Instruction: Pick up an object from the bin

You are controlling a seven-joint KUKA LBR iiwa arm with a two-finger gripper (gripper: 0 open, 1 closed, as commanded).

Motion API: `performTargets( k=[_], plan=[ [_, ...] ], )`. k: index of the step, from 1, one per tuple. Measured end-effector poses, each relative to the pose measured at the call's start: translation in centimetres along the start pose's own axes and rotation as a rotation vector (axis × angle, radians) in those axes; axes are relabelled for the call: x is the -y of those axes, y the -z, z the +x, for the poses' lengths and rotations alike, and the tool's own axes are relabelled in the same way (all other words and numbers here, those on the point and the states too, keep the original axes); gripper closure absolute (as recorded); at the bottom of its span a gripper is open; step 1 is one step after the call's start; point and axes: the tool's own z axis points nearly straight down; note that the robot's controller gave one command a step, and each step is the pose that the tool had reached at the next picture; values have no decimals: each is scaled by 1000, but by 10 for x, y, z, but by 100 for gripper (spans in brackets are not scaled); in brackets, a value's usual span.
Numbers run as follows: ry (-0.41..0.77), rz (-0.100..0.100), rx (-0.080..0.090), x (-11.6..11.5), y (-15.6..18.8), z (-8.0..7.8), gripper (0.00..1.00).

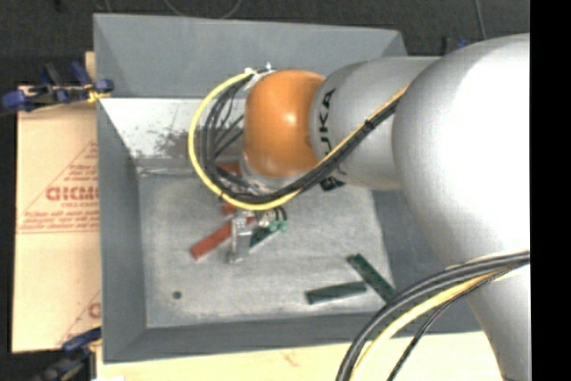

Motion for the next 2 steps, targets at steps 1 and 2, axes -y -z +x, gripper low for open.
performTargets(
  k=[1,2],
  plan=[
    [-1,-5,8,-3,5,-3,100],
    [-3,-5,5,-3,3,-2,0]
  ],
)
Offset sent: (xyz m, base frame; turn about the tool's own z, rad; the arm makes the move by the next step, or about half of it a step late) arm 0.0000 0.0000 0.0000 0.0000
